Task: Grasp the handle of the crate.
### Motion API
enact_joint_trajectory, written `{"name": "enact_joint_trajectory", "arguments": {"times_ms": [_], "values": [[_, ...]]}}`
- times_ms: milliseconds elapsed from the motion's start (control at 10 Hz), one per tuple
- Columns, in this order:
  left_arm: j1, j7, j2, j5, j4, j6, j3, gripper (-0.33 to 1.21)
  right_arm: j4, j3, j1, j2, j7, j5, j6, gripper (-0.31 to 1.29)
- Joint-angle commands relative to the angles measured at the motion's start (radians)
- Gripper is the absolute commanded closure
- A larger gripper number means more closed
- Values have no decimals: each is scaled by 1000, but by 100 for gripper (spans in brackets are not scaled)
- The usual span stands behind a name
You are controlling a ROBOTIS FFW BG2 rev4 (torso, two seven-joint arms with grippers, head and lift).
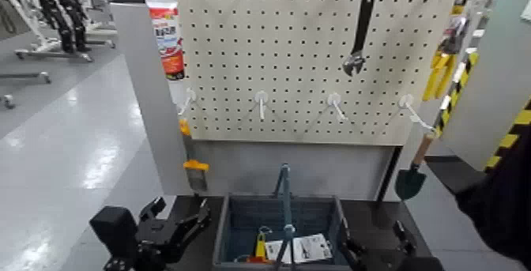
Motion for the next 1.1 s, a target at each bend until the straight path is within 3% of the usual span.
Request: {"name": "enact_joint_trajectory", "arguments": {"times_ms": [100, 400, 600, 1100], "values": [[-6, -8, -1, 6, 2, 17, 2, 11, 2, 2, -2, -2, -2, 0, 1, 13], [-33, -65, -4, 56, 8, 91, 13, 11, 5, 2, -2, -2, 0, -3, -1, 13], [-81, -134, -4, 119, 9, 213, 27, 11, 6, 3, -3, -2, 0, -5, -2, 13], [-225, -169, 45, 386, 55, 477, -42, 11, 8, 6, -3, -3, 0, -11, -1, 13]]}}
